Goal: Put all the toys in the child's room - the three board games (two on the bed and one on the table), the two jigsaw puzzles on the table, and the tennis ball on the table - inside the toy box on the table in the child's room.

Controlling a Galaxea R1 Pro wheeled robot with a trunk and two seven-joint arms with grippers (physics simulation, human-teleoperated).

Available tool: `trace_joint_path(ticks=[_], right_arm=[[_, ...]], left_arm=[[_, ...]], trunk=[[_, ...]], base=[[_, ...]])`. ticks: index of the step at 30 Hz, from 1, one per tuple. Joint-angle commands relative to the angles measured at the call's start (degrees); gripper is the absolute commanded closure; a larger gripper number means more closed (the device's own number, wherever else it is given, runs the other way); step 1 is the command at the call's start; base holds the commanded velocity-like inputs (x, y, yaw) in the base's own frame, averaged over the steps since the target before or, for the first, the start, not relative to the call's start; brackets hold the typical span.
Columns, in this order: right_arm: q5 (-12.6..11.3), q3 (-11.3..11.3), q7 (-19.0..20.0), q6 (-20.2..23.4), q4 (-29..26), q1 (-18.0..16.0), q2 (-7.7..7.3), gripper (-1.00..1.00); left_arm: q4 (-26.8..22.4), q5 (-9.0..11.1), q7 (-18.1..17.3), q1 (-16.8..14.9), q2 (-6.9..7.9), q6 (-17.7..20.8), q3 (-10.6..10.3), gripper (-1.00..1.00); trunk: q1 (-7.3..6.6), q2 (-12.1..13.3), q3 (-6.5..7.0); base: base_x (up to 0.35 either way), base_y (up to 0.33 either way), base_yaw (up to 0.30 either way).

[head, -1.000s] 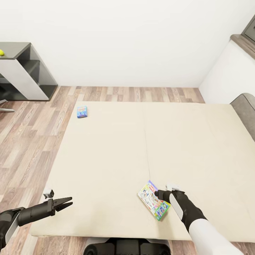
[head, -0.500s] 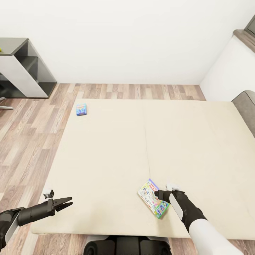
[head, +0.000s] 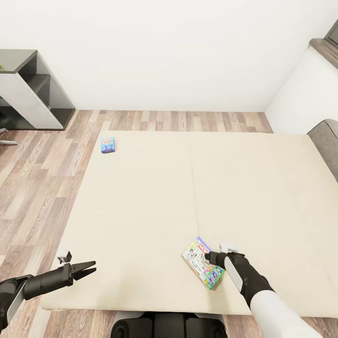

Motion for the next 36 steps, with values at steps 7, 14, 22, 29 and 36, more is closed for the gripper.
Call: trace_joint_path(ticks=[7, 14, 22, 29, 36], right_arm=[[-0.6, 0.0, -0.2, -0.6, -0.3, 0.0, 0.00, -1.00], [-0.6, -0.1, 0.1, -0.8, -0.7, -0.1, 0.07, -1.00], [-0.6, -0.1, 0.7, -2.8, -1.0, -0.2, -0.03, -1.00], [-0.6, 0.0, 1.4, -4.6, -1.0, -0.3, -0.20, -1.00], [-0.6, 0.0, 2.1, -4.9, -1.1, -0.3, -0.20, -1.00]], left_arm=[[0.0, 0.0, -0.2, 0.0, 0.03, 0.6, 0.0, -1.00], [0.0, 0.0, -0.2, 0.0, 0.07, 0.6, -0.1, -1.00], [0.0, 0.0, -0.1, 0.0, 0.10, 0.6, -0.1, -1.00], [0.0, 0.0, 0.2, 0.0, 0.10, 0.5, -0.1, -1.00], [0.0, 0.0, 0.9, 0.0, 0.09, 0.5, 0.0, -1.00]], trunk=[[0.03, -0.1, -0.07], [0.03, -0.1, -0.07], [0.03, -0.1, -0.07], [0.03, -0.1, -0.07], [0.03, -0.1, -0.07]], base=[[0.000, 0.000, 0.000], [0.000, 0.000, 0.000], [0.000, 0.000, 0.000], [0.000, 0.000, 0.000], [0.000, 0.000, 0.000]])
